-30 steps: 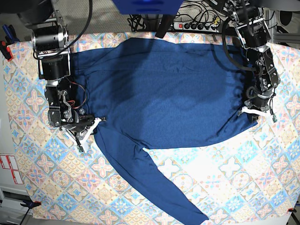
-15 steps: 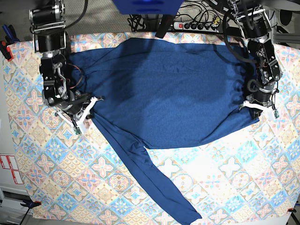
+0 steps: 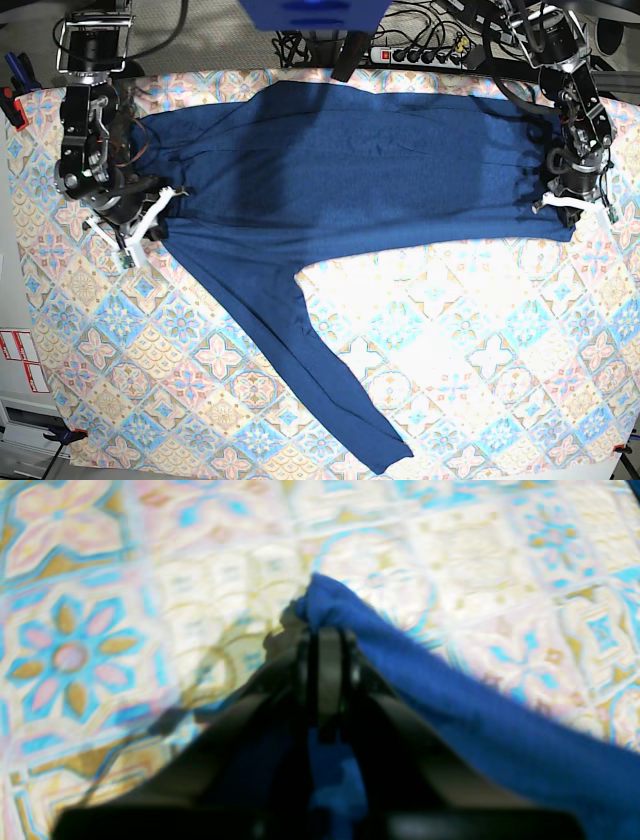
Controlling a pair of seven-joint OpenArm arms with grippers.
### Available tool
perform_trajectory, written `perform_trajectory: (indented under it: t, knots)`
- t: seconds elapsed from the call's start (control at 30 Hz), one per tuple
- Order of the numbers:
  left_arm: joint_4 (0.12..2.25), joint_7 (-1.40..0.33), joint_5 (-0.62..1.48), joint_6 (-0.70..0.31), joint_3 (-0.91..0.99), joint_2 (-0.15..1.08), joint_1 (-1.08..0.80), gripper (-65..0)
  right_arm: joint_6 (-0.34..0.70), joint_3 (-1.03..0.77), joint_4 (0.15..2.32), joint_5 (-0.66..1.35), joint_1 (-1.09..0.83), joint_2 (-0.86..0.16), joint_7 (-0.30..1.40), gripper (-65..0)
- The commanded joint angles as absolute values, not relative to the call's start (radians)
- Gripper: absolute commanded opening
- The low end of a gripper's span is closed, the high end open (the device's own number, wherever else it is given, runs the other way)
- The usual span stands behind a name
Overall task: Fold the T-shirt properly
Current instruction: 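Pull both side edges outward, folding the shirt body lengthwise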
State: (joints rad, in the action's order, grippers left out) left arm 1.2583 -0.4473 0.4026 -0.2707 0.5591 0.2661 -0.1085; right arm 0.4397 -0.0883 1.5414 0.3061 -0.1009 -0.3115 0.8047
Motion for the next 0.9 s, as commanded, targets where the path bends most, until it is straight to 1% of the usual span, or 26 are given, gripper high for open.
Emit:
perform_trajectory:
  t: [0.0, 0.13, 0.53, 0.73, 0.87]
  knots:
    - [1.279, -0.426, 0.412, -0.278, 0.568, 0.285, -0.096, -65.0, 0.441, -0.096, 1.567, 0.312, -0.101, -0.325, 0.789, -64.7]
    - [1.279, -0.426, 0.415, -0.278, 0.581, 0.305, -0.116, -65.0, 0.441, -0.096, 1.604, 0.312, -0.136, -0.325, 0.789, -64.7]
    - [1.279, -0.426, 0.568, -0.278, 0.582, 0.338, -0.217, -65.0, 0.441, -0.097, 1.738, 0.312, -0.242, -0.325, 0.789, -64.7]
    - [1.283, -0.427, 0.607, -0.282, 0.581, 0.344, -0.254, -65.0, 0.443, -0.139, 1.776, 0.312, -0.286, -0.325, 0.789, -64.7]
    - [1.302, -0.429, 0.599, -0.340, 0.581, 0.343, -0.268, -65.0, 0.443, -0.139, 1.790, 0.312, -0.308, -0.325, 0.789, -64.7]
